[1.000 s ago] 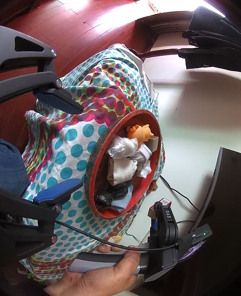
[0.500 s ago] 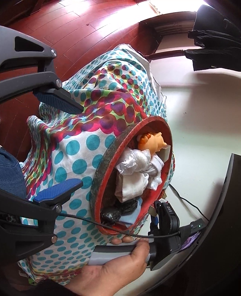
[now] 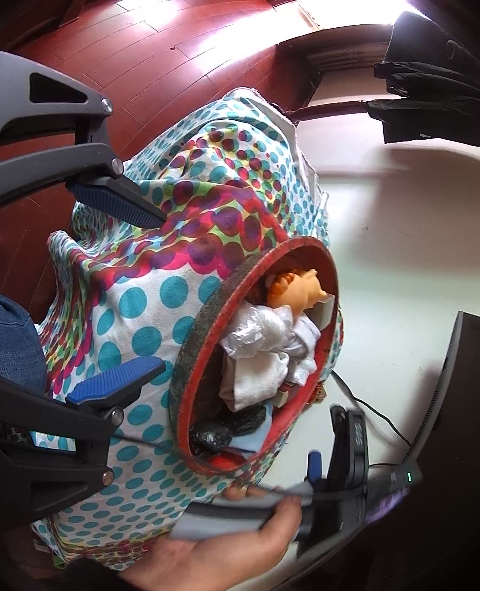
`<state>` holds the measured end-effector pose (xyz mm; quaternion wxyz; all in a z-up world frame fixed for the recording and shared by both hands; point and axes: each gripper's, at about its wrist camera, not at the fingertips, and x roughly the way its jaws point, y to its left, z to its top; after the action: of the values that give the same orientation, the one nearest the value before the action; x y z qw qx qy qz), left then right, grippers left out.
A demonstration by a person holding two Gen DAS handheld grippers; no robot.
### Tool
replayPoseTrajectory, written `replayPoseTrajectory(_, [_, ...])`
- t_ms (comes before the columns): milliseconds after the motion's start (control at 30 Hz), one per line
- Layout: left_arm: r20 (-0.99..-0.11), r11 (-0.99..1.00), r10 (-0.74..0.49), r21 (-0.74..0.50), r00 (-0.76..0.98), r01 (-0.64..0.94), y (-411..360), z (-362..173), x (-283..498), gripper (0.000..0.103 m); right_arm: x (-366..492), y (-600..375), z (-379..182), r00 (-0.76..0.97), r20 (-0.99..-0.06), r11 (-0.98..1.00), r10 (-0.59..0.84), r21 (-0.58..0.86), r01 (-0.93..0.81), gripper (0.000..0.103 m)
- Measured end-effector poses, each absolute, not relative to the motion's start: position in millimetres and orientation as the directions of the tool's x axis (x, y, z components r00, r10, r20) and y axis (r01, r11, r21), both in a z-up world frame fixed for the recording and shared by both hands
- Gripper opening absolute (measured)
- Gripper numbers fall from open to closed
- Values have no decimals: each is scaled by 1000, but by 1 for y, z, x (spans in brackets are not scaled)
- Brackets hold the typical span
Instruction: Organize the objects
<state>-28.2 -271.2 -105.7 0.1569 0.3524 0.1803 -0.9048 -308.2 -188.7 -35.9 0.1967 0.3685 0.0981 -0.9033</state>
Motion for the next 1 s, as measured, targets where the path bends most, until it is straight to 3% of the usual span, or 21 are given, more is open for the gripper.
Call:
replayPoseTrajectory(100, [-647, -884, -232, -172, -727, 435, -266, -95, -22, 82, -278, -160, -14, -690, -651, -907, -318, -2, 420, 98])
replayPoseTrajectory(233, [-585, -862, -344, -114, -735, 494, -261, -79, -14, 83, -234, -127, -19, -760, -615, -936, -212, -97, 340, 98])
replayPoseTrajectory(367, [-556, -858, -403, -49, -727, 512, -251, -68, -11, 83, -194, -102, -34, -766, -612, -945, -194, -93, 314, 99])
replayPoseTrajectory(567, [-530, -908, -317, -69, -786, 413, -225, -56, -7, 83, -137, -97, -40, -787, -588, -922, -184, -175, 346, 101])
replayPoseTrajectory(1000, [-551, -916, -235, -151, -801, 372, -220, -57, -1, 83, -105, -81, -27, -802, -562, -924, -203, -161, 346, 103])
